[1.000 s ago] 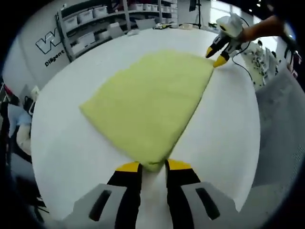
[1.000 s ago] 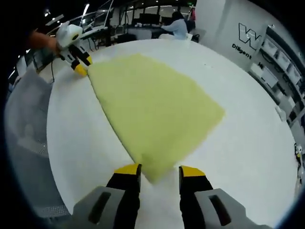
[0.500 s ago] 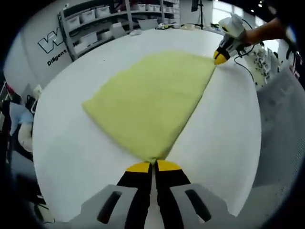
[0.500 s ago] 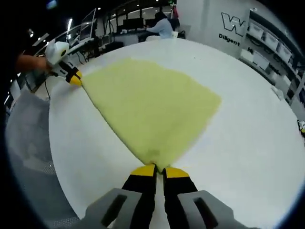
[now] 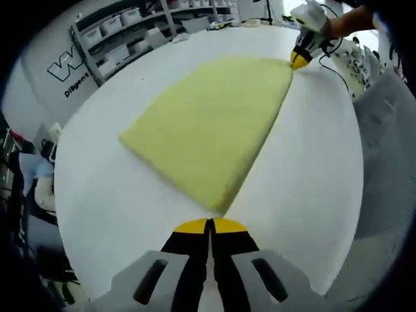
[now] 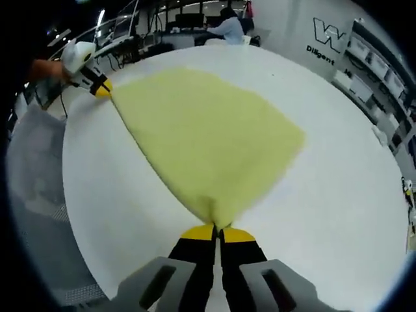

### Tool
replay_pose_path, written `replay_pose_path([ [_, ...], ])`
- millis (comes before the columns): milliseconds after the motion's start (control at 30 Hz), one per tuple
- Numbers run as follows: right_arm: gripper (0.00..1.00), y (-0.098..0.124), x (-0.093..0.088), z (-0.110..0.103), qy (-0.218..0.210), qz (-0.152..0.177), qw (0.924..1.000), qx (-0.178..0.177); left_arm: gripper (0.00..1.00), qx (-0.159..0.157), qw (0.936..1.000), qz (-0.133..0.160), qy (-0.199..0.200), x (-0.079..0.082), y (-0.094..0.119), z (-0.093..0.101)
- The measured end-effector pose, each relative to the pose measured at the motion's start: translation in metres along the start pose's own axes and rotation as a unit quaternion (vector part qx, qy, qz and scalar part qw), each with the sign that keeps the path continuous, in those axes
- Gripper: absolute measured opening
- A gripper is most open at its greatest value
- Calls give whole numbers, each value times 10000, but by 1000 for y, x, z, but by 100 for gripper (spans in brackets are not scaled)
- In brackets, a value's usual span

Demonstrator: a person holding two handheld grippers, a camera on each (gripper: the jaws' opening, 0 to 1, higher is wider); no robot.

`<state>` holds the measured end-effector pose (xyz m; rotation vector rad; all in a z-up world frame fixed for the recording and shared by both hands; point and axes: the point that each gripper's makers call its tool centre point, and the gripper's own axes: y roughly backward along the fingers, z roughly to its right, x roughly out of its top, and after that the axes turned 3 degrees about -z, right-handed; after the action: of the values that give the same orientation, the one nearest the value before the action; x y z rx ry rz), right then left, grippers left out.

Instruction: Fold the garment on the visible template until the final outline fits inside the template.

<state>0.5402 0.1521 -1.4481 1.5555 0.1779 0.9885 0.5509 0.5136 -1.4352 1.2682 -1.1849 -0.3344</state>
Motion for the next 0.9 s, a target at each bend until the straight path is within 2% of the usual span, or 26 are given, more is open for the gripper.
replay_pose_path([
  [67,0,2,-2,0,250,-68,9997,-47,4,21,9997,9,-236,2,-3,4],
  [133,8,3,1,1,441,26,9990,-106,11,131,9996,-46,-252,4,2,6],
  [167,14,5,4,2,517,104,9985,-153,17,239,9994,76,-219,10,7,5],
  [233,22,8,9,4,630,251,9974,-250,27,200,9996,213,-40,16,6,-1],
  [300,27,10,20,-2,766,558,9953,-194,35,229,9989,381,-158,28,8,0],
  [333,28,11,25,-5,917,665,9934,-172,37,324,9974,503,-407,35,6,-4],
  [400,34,10,27,-11,1199,671,9904,-150,36,379,9959,571,-585,45,4,-1],
  [500,35,4,26,-21,1119,617,9918,-4,30,347,9956,666,-564,57,-3,4],
  [567,36,-1,25,-27,920,580,9940,112,32,100,9982,590,-104,55,-20,7],
  [600,37,-3,23,-28,856,552,9947,131,36,74,9986,525,-66,53,-23,9],
  [700,38,-4,11,-33,508,359,9977,251,37,136,9991,316,-249,43,-32,11],
  [733,38,-5,16,-29,488,508,9973,182,34,35,9989,360,-285,43,-29,15],
  [767,38,-5,15,-29,464,459,9977,162,34,80,9989,445,-99,45,-31,11],
  [800,37,-5,17,-29,501,453,9976,148,34,105,9989,402,230,44,-30,11],
  [833,37,-5,18,-29,528,411,9977,137,34,104,9988,382,304,43,-31,10],
  [900,37,-5,18,-29,631,321,9974,113,34,123,9990,386,198,43,-30,11],
])
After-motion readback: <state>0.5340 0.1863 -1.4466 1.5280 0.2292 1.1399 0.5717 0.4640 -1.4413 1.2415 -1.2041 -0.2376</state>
